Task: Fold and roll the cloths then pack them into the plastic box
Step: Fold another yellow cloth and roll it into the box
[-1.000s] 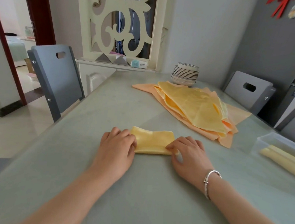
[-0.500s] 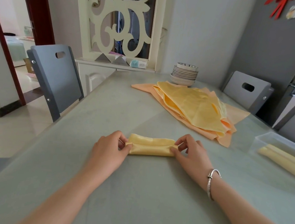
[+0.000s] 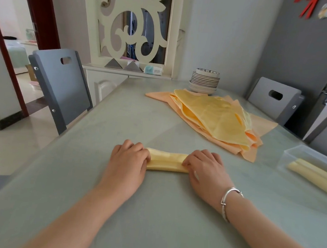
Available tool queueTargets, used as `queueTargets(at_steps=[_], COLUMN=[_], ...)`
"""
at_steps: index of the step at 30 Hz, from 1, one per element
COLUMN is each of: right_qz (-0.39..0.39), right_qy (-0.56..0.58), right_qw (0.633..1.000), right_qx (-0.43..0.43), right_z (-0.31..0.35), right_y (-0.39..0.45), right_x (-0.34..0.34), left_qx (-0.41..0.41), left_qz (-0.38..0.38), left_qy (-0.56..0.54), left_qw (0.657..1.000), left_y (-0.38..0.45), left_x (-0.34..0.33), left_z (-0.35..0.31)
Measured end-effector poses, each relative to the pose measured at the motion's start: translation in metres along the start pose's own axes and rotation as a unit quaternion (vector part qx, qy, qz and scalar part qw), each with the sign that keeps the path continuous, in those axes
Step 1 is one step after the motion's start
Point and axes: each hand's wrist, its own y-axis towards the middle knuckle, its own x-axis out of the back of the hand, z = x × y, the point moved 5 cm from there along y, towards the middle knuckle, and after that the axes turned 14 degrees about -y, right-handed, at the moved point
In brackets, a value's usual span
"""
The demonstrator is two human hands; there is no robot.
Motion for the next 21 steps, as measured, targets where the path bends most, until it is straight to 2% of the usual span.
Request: queueTargets(at_steps=[2,6,9,13,17,19,21], right_qz=[0.026,0.045,0.044,0.041,0.047,0.049,0.043], right_qy=[0.034,0.097,0.130,0.174,0.134,0.093,0.051], right_qw=[0.999,0.992,0.985,0.973,0.978,0.986,0.991], right_qx=[-0.019,-0.068,-0.103,-0.143,-0.155,-0.131,-0.119], right_z=[-0.004,-0.012,-0.016,-0.019,-0.020,-0.017,-0.016], right_y=[-0.003,-0.003,-0.003,-0.007,-0.007,-0.006,-0.005], right_x=[0.001,-0.001,-0.002,-0.004,-0.008,-0.009,-0.007], left_qx=[0.001,0.053,0.102,0.179,0.225,0.209,0.160], left_qz=[0.013,0.049,0.021,0.002,-0.007,-0.012,-0.033], left_qy=[0.010,-0.025,-0.099,-0.230,-0.250,-0.223,-0.169], left_qw=[1.000,0.997,0.990,0.957,0.942,0.952,0.972], left_y=[-0.002,-0.003,-0.002,-0.006,-0.006,-0.005,-0.002], left_x=[0.002,0.003,0.007,0.002,-0.005,-0.004,0.000], left_z=[0.001,0.004,0.010,0.023,0.029,0.026,0.020])
